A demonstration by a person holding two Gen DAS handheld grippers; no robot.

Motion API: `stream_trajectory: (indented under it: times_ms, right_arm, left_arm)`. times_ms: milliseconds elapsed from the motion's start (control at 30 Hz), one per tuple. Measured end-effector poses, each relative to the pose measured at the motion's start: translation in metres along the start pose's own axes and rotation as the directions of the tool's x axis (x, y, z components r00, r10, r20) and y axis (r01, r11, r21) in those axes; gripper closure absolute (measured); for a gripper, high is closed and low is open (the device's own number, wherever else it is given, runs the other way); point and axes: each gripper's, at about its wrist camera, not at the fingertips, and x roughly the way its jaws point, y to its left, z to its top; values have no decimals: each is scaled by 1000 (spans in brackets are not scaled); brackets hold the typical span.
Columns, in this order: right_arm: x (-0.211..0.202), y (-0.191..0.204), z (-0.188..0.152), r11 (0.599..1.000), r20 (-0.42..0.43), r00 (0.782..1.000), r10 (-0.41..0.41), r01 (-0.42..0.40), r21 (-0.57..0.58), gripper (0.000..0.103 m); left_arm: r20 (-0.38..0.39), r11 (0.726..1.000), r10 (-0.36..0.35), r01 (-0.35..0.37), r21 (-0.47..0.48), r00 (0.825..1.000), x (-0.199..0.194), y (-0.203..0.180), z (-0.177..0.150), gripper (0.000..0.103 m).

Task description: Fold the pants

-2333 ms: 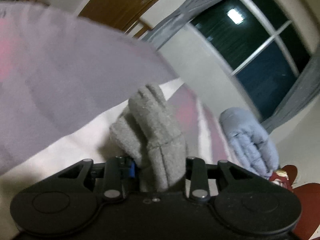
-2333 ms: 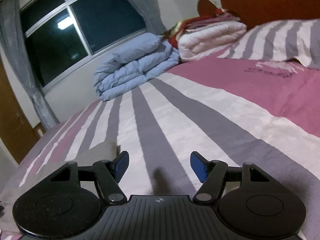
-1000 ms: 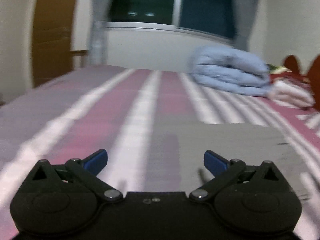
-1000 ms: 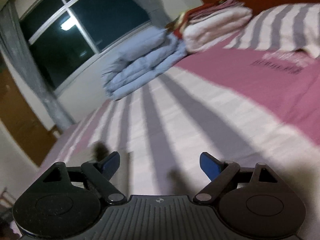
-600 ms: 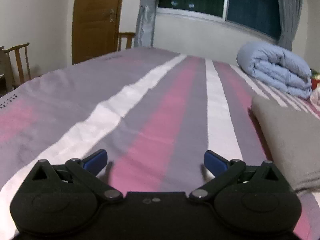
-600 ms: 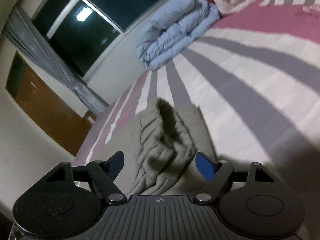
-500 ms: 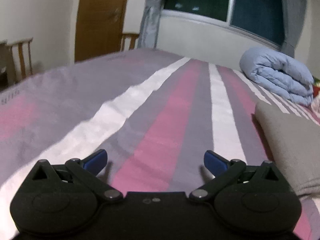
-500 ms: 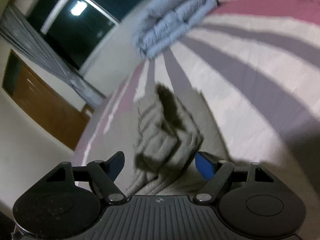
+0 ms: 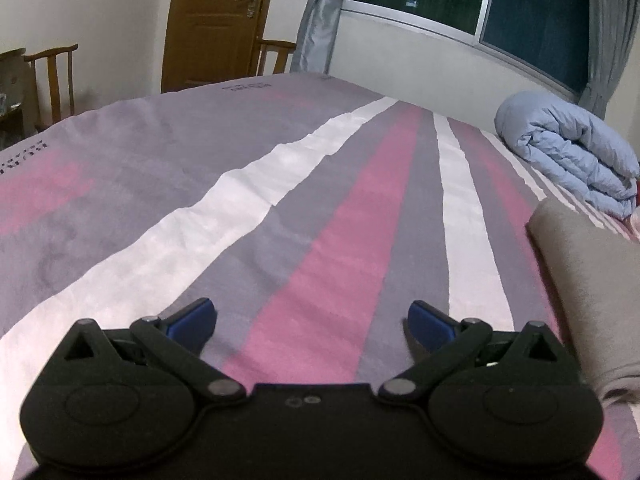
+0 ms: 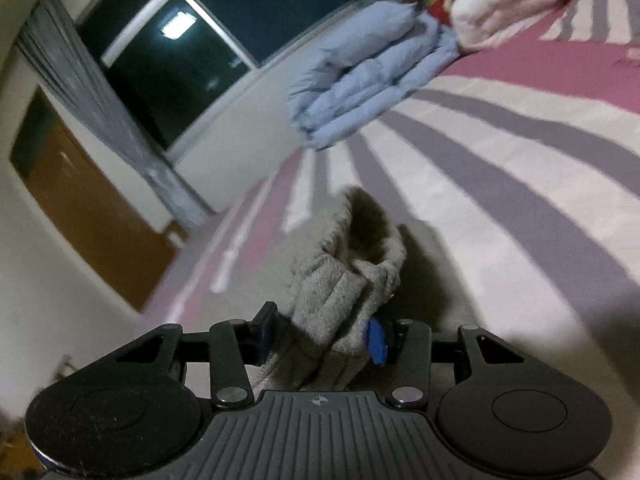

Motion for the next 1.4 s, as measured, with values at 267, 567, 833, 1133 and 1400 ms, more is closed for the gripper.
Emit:
stream_trajectory:
  times_ms: [267, 567, 833, 1133, 1400]
  right_arm:
    - [-2, -20, -3, 998, 25, 999, 22, -23, 52, 57]
    - [-2, -44, 1, 1000, -60, 998, 2, -1, 13, 44]
    - [-52, 5, 3, 974, 163, 987, -8, 45, -223, 42]
    - [24, 33, -50, 778, 52, 968, -245, 228, -586, 32]
    - [-20, -5, -34, 931, 46, 991, -127, 135, -339, 29]
  left_arm:
    - [-9, 999, 24, -23, 36, 1000, 1, -5, -3, 6]
    - [-12, 997, 44, -43, 58, 999, 0, -9, -2, 6]
    - [34, 994, 7, -11, 112, 999, -11, -27, -1, 6]
    - [-21, 993, 25, -22, 115, 999, -3, -26, -6, 6]
    - [-23, 992, 26, -23, 125, 999, -4, -26, -7, 6]
